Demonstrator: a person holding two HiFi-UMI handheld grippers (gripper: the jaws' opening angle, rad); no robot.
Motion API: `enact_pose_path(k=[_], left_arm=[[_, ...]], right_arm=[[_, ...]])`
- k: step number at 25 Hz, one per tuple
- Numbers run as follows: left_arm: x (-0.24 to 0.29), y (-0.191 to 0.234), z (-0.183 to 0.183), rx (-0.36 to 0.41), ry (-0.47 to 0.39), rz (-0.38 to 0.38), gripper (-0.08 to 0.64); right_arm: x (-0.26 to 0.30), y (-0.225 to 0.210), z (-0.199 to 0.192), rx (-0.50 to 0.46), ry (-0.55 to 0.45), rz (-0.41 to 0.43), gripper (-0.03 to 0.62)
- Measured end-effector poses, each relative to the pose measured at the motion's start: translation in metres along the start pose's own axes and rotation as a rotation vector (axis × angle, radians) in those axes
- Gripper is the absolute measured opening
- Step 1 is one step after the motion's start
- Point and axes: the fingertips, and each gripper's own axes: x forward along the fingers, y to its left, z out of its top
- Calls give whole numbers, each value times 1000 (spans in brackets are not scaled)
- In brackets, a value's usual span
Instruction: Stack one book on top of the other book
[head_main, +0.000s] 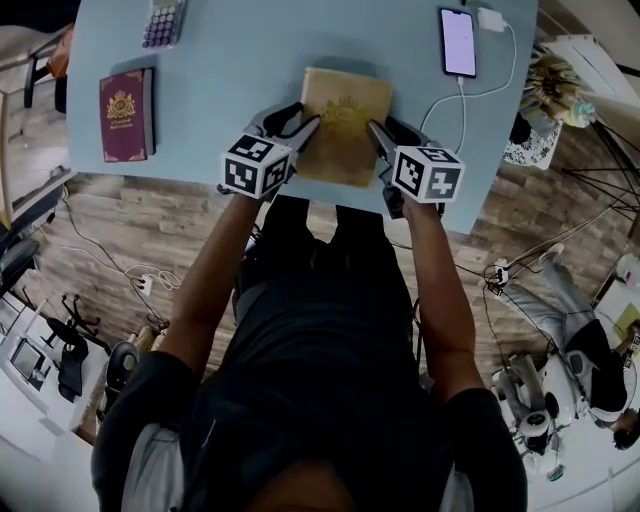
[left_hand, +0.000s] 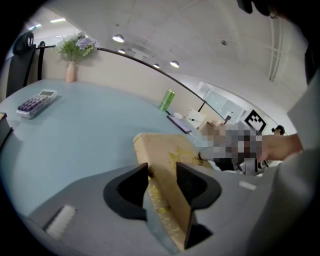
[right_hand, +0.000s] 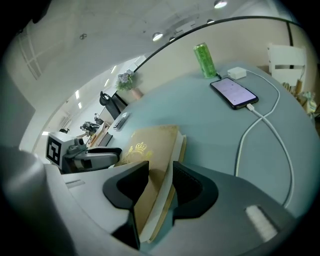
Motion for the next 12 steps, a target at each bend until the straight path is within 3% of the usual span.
enact_pose_path(k=[6, 12], left_arm=[[1, 5, -1, -12, -26, 50, 206], [1, 11, -1, -99, -101, 71, 192]], right_arm=[[1, 1, -1, 38, -24, 45, 123], [2, -1, 0, 85, -24, 62, 109]])
